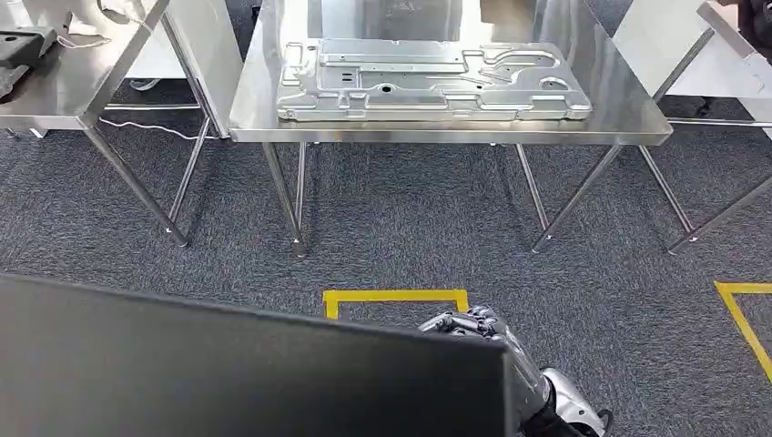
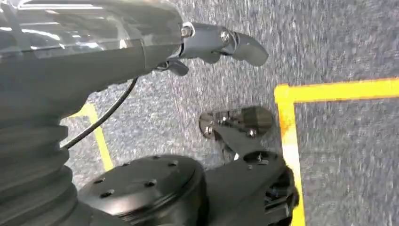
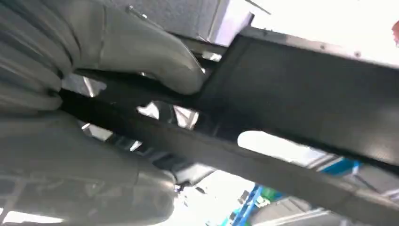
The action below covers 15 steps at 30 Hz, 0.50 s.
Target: Take the parts from the cabinet and place them on the table.
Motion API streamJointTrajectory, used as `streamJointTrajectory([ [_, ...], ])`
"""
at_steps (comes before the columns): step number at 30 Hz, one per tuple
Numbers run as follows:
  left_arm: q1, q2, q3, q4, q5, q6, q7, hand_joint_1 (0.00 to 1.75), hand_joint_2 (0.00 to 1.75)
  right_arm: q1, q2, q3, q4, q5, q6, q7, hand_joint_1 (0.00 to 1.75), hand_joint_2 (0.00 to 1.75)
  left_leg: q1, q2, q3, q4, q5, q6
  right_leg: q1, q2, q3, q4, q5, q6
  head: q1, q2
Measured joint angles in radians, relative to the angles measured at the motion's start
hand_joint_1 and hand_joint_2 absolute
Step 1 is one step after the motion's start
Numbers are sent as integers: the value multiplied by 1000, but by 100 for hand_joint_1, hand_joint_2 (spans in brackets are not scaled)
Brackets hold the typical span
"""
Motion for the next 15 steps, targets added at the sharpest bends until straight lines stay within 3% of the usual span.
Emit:
streamJointTrajectory([
  [1,0,0,0,0,-1,0,0,0,175,2,-1,0,0,0,0,0,175,175,0,-1,11,0,-9,0,0,0,-22,6,5,0,0,0],
  [2,0,0,0,0,-2,0,0,0,175,2,-2,0,0,0,1,1,175,175,0,-3,24,0,-18,-1,1,0,-24,-25,33,-1,0,0],
  [3,0,0,0,0,-2,0,0,0,175,2,-2,0,0,0,2,1,175,175,0,-4,39,-1,-28,-2,1,0,-10,-90,87,-2,0,0],
  [5,0,0,0,0,-3,0,-1,0,175,2,-2,0,0,0,2,4,175,175,0,-4,68,-4,-49,-8,6,-3,25,-247,224,-13,0,0],
  [7,-2,0,0,0,-4,0,-1,0,175,2,-2,1,0,0,3,6,175,175,-1,-4,72,-14,-56,-20,19,-7,20,-253,188,-17,2,0],
  [8,-1,0,0,0,-4,0,0,0,175,4,-3,0,0,0,3,7,175,175,-2,-3,82,-18,-58,-26,20,-6,23,-259,209,-21,2,0],
  [11,-2,0,0,0,-6,0,-1,0,175,4,-4,0,-2,0,3,7,175,175,-4,-2,91,10,-60,-36,7,-4,59,-278,199,-34,2,0],
  [12,-4,0,0,0,-5,0,-1,0,175,2,-5,0,-3,0,3,7,175,175,-5,-2,68,55,-69,-36,6,-4,69,-280,193,-42,2,0],
  [13,-4,0,0,0,-5,0,-1,0,175,0,-5,-1,-3,0,3,7,175,175,-6,-3,28,126,-93,-36,5,-5,77,-280,186,-48,2,0],
  [15,1,0,0,0,-5,0,1,0,175,1,-7,-1,-3,0,5,8,175,175,-5,-3,-58,259,-159,-40,5,-4,95,-280,169,-48,2,0],
])
